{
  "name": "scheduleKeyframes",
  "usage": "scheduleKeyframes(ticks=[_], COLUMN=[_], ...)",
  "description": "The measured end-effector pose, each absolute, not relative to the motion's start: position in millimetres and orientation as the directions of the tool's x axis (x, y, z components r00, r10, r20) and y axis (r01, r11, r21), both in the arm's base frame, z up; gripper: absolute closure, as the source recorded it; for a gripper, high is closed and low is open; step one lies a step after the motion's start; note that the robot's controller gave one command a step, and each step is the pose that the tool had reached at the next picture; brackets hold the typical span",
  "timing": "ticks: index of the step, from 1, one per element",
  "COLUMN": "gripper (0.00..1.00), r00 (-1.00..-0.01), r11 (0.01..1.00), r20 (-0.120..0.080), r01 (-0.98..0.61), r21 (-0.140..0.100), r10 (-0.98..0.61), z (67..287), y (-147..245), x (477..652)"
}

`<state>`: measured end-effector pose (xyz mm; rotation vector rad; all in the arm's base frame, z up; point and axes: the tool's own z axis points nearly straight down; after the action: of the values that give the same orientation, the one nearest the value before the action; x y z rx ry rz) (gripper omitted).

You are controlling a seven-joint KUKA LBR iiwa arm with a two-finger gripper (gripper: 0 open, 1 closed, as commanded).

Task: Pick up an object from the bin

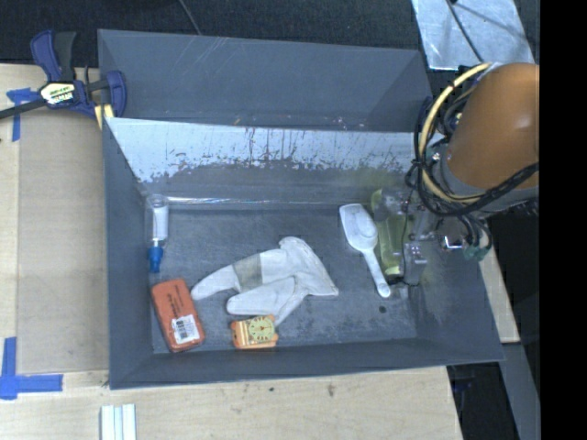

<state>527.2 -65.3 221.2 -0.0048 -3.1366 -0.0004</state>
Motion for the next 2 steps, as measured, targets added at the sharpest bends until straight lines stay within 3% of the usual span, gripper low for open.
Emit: scheduleKeyframes(ticks=[1, 2], gripper=[0.0, 0.0], r00=[-1.0, -0.973], r11=[1.0, 0.973], r20=[-0.004, -0.008], r01=[0.001, -0.229], r21=[-0.001, -0.003], r10=[0.001, -0.229], z=[225.8, 180.1], y=[-65.0, -31.9], x=[528.9, 517.1])
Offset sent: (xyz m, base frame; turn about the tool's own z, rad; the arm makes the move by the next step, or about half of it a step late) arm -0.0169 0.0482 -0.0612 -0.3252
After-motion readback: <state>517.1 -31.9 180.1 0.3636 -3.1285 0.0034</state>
